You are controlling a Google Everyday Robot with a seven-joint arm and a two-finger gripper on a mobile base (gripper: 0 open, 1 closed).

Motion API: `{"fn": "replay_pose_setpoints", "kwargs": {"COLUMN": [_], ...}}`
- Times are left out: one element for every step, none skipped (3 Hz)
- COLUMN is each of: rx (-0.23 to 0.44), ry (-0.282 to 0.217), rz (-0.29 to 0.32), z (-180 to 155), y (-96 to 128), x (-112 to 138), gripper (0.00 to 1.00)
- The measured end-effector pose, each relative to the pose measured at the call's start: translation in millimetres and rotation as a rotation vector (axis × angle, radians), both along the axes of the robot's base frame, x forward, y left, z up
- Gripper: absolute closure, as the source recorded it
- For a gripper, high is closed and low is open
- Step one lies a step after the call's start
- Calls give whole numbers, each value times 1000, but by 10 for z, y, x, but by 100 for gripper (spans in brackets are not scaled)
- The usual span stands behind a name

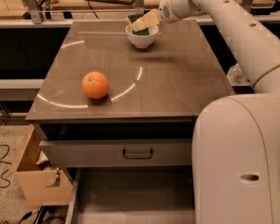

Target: Pick sponge from white bowl and place on counter

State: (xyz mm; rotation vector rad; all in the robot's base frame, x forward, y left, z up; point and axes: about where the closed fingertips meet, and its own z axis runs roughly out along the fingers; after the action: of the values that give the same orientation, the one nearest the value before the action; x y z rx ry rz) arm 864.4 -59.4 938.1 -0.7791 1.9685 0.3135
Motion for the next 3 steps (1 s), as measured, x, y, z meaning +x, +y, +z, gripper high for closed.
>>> {"fn": "replay_pose_setpoints", "kwargs": {"rx": [36, 58, 15], "ry": [-3, -15, -28], "rz": [5, 26, 38], "z": [-20, -46, -148], "y": [170, 351, 466], "x": [107, 221, 344], "gripper": [0, 0, 18]}}
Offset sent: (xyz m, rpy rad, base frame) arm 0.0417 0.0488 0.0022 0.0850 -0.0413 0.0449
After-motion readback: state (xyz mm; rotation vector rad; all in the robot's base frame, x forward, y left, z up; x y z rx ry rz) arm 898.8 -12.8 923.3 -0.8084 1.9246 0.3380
